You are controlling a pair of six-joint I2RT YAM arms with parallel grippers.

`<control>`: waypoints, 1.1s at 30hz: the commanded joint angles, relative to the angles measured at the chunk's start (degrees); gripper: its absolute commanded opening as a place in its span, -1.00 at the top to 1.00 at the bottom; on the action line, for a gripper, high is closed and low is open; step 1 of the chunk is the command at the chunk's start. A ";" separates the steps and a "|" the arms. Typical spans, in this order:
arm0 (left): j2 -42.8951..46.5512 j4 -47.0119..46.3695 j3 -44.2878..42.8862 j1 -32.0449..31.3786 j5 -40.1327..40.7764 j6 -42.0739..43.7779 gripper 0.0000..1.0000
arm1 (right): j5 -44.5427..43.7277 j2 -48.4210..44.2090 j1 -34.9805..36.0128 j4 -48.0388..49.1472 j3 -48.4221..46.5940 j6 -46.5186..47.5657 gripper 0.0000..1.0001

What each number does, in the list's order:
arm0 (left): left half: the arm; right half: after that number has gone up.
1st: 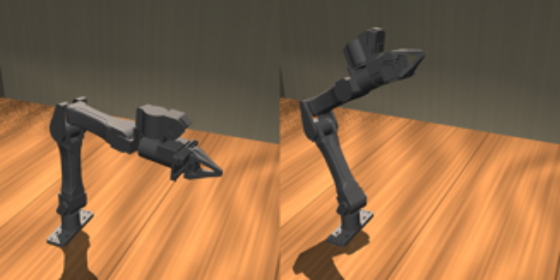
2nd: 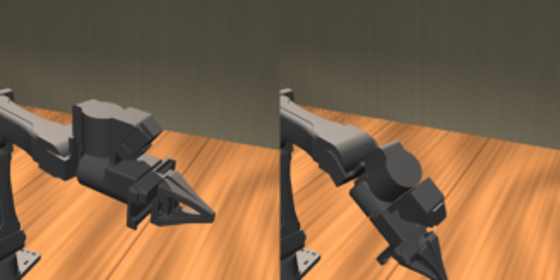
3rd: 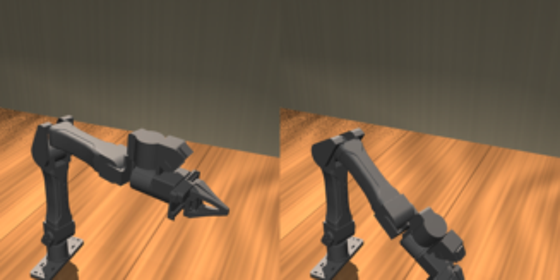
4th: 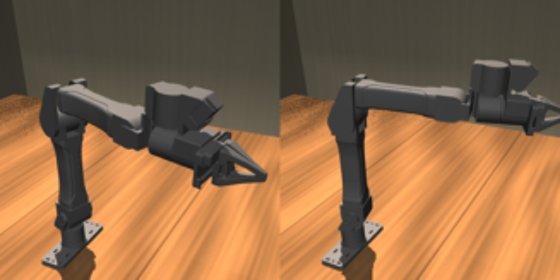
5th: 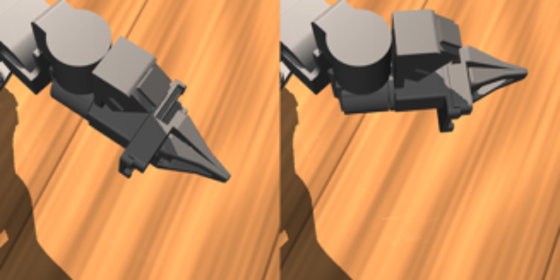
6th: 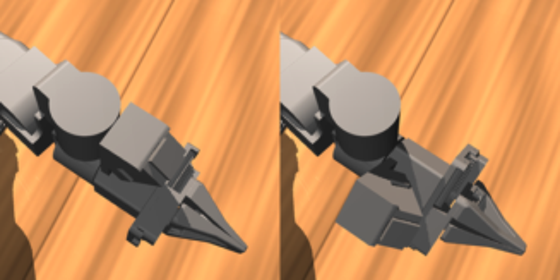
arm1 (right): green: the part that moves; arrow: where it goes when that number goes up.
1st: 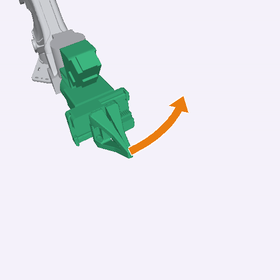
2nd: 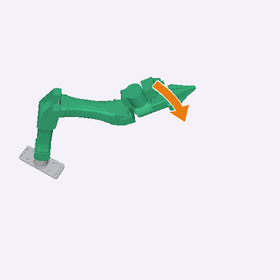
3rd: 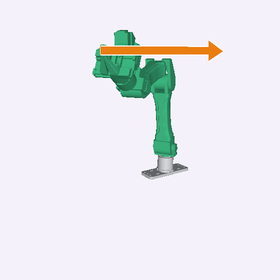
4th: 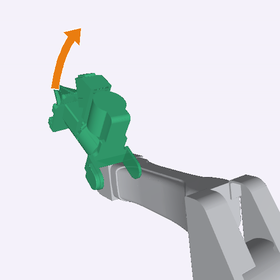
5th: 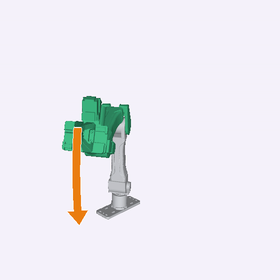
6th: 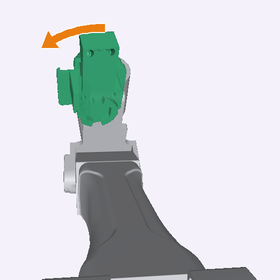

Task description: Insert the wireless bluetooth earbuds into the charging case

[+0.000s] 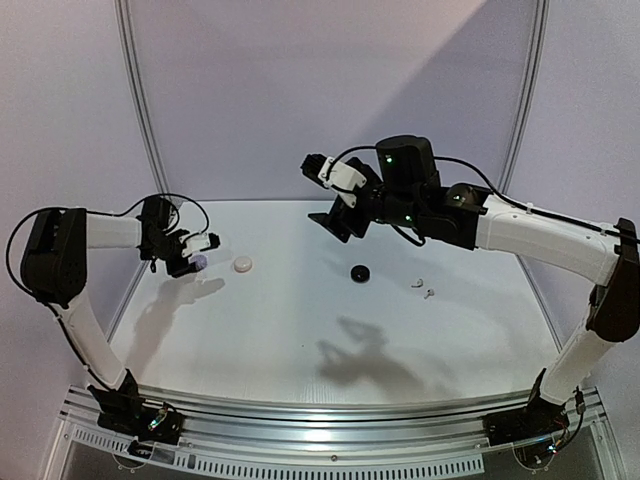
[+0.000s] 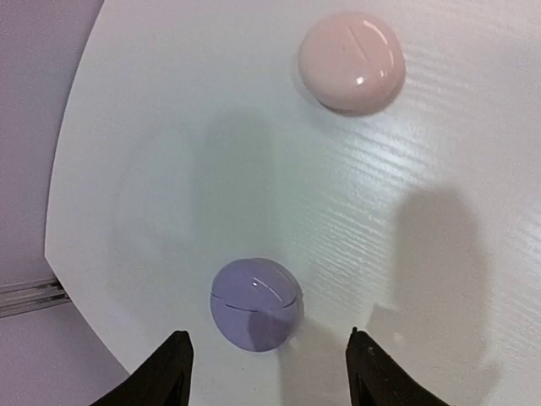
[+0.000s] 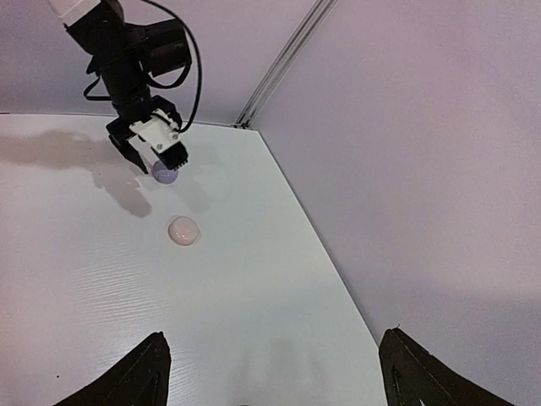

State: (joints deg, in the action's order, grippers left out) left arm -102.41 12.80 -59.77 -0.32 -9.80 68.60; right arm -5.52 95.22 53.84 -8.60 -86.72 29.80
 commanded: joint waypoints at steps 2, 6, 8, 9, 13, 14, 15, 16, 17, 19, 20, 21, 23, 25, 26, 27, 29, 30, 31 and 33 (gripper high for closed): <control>-3.27 20.76 -16.98 -0.21 -16.96 -17.62 -0.32 | -0.21 1.52 -1.10 -1.08 -2.34 -3.05 -0.75; -4.73 23.40 -20.29 -3.67 -22.41 -21.04 -0.75 | -0.54 1.77 -1.51 -1.25 -2.56 -5.37 -0.75; -5.49 22.80 -19.97 -6.63 -22.08 -21.50 -0.98 | -0.55 1.88 -1.48 -1.40 -2.78 -5.77 -0.75; -6.16 22.37 -20.18 -7.95 -21.36 -22.13 -0.99 | -0.59 1.96 -1.49 -1.61 -2.96 -5.93 -0.75; -11.72 20.43 -23.73 -11.92 -16.65 -27.09 -0.99 | -1.39 1.78 -1.56 -2.87 -3.16 -6.76 -0.75; -13.06 20.47 -25.30 -12.20 -15.97 -28.32 -0.99 | -1.50 1.65 -1.51 -3.09 -3.05 -6.92 -0.75; -14.66 20.73 -27.04 -12.22 -15.46 -29.22 -0.99 | -1.63 1.49 -1.50 -3.27 -2.90 -7.07 -0.75; -16.18 21.19 -28.60 -12.25 -14.80 -29.78 -0.99 | -1.69 1.18 -1.51 -3.41 -2.73 -7.27 -0.75; -17.43 21.66 -30.19 -12.20 -13.83 -30.16 -0.98 | -1.77 1.02 -1.52 -3.58 -2.55 -7.38 -0.75; -19.97 23.08 -33.58 -12.17 -11.55 -30.61 -0.97 | -2.08 0.56 -1.53 -3.69 -2.22 -7.71 -0.75; -21.19 24.02 -35.02 -12.24 -10.32 -30.79 -0.96 | -2.12 0.26 -1.51 -3.62 -1.96 -7.87 -0.75; -22.51 25.53 -36.46 -12.21 -9.93 -31.11 -0.94 | -2.30 0.02 -1.49 -3.47 -1.62 -7.99 -0.75; -24.73 29.07 -39.03 -12.24 -10.35 -31.98 -0.87 | -2.38 -0.24 -1.54 -3.19 -1.23 -8.29 -0.75; -25.88 31.19 -39.55 -12.34 -11.19 -32.08 -0.80 | -2.33 -0.30 -1.49 -3.09 -1.16 -8.65 -0.75; -26.06 31.44 -39.15 -12.39 -11.28 -31.85 -0.79 | -2.28 -0.30 -1.54 -3.09 -1.10 -8.78 -0.75; -26.08 31.58 -38.51 -12.58 -11.29 -31.47 -0.79 | -2.24 -0.25 -1.52 -3.09 -1.09 -8.79 -0.75; -26.27 31.79 -37.50 -12.83 -11.15 -30.60 -0.79 | -2.22 -0.21 -1.48 -3.00 -1.17 -8.81 -0.75; -26.45 31.78 -37.14 -12.85 -10.93 -30.41 -0.79 | -2.15 -0.17 -1.52 -2.91 -1.22 -8.63 -0.75; -26.81 31.77 -37.06 -12.86 -10.51 -30.37 -0.79 | -2.13 -0.13 -1.53 -2.90 -1.32 -8.48 -0.76; -27.56 31.59 -37.28 -12.82 -9.30 -30.50 -0.77 | -2.00 0.16 -1.51 -2.98 -1.66 -8.24 -0.76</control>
State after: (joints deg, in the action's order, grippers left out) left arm -127.66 42.17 -97.51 -12.82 -20.99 37.89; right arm -7.01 96.05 52.53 -11.18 -88.51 21.98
